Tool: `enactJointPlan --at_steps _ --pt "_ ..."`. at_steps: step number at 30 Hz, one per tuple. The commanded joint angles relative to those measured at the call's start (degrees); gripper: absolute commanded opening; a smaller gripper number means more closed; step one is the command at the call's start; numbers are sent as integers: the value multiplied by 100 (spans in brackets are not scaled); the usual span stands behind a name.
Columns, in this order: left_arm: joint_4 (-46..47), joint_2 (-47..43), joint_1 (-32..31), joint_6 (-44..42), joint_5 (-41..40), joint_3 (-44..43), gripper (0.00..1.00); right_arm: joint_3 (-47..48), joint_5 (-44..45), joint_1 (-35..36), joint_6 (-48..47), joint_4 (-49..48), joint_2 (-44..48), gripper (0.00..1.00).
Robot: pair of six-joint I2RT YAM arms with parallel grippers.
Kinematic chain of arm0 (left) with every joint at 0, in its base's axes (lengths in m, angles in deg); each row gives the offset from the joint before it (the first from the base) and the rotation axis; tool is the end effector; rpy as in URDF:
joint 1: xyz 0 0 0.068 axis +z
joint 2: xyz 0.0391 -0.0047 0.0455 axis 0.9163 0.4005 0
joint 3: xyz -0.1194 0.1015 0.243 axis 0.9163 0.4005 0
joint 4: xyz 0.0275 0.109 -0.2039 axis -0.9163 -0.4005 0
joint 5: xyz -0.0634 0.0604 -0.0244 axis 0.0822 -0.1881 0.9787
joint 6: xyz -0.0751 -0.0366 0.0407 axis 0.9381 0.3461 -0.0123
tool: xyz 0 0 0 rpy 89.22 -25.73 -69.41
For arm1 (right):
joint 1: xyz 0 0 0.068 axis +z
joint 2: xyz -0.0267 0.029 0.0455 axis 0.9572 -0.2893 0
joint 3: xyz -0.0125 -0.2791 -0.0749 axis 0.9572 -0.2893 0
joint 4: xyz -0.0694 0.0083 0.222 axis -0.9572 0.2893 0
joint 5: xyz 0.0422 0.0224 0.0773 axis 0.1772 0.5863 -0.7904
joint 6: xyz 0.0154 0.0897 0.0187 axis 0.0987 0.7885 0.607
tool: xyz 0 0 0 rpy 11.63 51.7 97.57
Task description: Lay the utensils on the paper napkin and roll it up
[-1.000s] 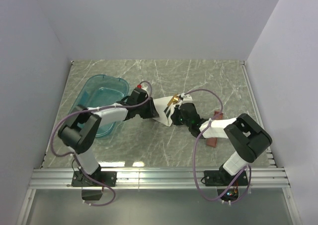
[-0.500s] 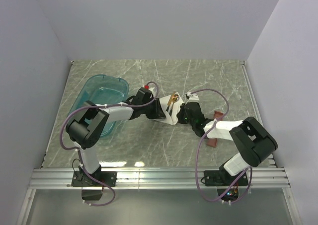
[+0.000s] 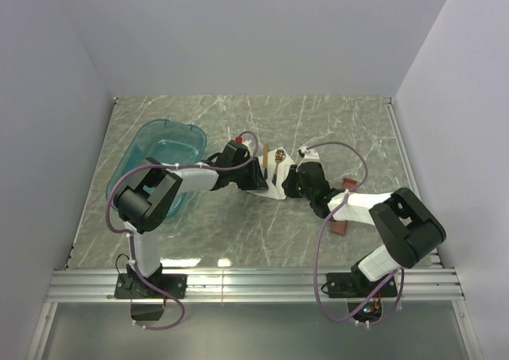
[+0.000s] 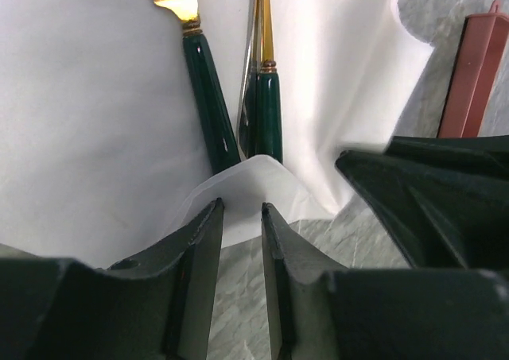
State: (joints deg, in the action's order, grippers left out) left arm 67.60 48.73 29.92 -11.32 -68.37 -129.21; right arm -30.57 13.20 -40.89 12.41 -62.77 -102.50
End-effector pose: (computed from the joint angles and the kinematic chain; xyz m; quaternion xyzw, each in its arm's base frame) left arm 0.3117 -0.2628 0.1521 0.0252 0.9099 -0.3563 0.2110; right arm 0.2650 0.1581 0.1668 -0.0145 0.8760 0.2023 0.4376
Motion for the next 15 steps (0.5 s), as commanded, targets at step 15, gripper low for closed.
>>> enactJointPlan --at_steps 15 --pt "50 96 -1 -175 -159 -266 32 37 405 -21 418 -75 223 31"
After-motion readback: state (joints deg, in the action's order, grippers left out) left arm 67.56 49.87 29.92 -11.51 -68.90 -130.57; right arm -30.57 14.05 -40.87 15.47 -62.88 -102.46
